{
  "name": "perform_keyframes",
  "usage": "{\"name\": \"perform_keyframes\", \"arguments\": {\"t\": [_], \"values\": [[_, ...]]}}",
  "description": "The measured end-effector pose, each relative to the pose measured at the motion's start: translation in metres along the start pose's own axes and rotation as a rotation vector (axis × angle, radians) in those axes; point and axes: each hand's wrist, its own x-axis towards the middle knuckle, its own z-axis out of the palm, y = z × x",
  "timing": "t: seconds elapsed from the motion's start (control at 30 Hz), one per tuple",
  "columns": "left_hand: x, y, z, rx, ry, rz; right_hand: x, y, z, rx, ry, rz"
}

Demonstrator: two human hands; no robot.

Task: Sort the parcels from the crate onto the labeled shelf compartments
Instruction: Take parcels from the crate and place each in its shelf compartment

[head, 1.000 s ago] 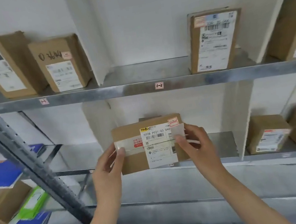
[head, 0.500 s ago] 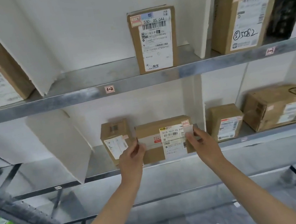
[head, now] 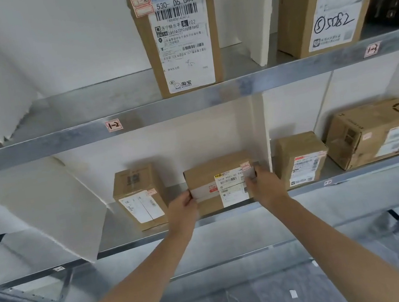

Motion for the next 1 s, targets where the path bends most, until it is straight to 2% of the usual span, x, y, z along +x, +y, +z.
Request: {"name": "perform_keyframes", "arguments": {"t": [0.27, 0.5, 0.63, 0.77, 0.87, 1.0], "values": [[0.024, -0.020, 0.017, 0.027, 0.095, -0.150, 0.019, 0.003, 0.026, 0.151, -0.031, -0.059], [0.031, -0.036, 0.019, 0.015, 0.024, -0.167, 0.016, 0.019, 0.042, 0.199, -0.062, -0.017], [0.025, -0.042, 0.017, 0.105, -0.054, -0.170, -0.002, 0.020, 0.057, 0.210, -0.104, 0.073], [0.016, -0.048, 0.012, 0.214, -0.067, -0.136, -0.021, 0.015, 0.069, 0.279, -0.270, 0.295], [0.003, -0.047, 0.000, 0.308, -0.106, -0.101, -0.025, -0.003, 0.072, 0.242, -0.378, 0.210], [-0.014, -0.051, -0.031, 0.446, -0.162, -0.021, -0.032, -0.050, 0.078, 0.233, -0.483, -0.030]]}}
